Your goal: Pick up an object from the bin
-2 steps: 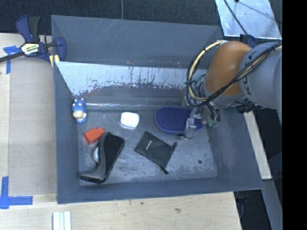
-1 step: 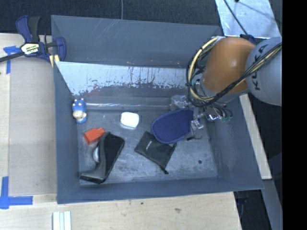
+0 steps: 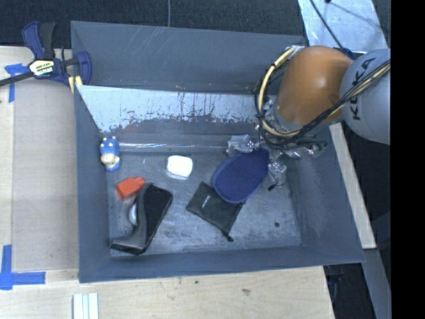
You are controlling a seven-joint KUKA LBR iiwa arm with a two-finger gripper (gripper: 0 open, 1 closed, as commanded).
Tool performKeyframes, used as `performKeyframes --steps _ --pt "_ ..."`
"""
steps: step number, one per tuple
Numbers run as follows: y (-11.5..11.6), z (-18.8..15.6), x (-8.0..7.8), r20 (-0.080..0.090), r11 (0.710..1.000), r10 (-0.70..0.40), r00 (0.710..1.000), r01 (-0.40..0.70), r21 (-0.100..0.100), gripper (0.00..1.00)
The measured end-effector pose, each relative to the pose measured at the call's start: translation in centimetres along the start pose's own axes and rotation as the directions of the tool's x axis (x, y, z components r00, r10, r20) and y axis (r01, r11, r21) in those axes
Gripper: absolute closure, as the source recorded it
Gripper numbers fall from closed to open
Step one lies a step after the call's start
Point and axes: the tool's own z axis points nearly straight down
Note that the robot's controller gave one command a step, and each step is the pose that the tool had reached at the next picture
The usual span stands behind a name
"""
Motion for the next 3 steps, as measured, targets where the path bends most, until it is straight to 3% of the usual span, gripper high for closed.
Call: performKeyframes --steps 1,2,3 --pt "1.44 2.79 -2.19 0.001 0.875 -0.483 0.875 0.483 0.003 0.0" --pt "1.3 2.6 -2.23 0.002 0.877 -0.48 0.877 0.48 0.005 0.0" --pt "1.23 2.34 -2.38 0.004 0.877 -0.48 0.877 0.48 0.009 1.0"
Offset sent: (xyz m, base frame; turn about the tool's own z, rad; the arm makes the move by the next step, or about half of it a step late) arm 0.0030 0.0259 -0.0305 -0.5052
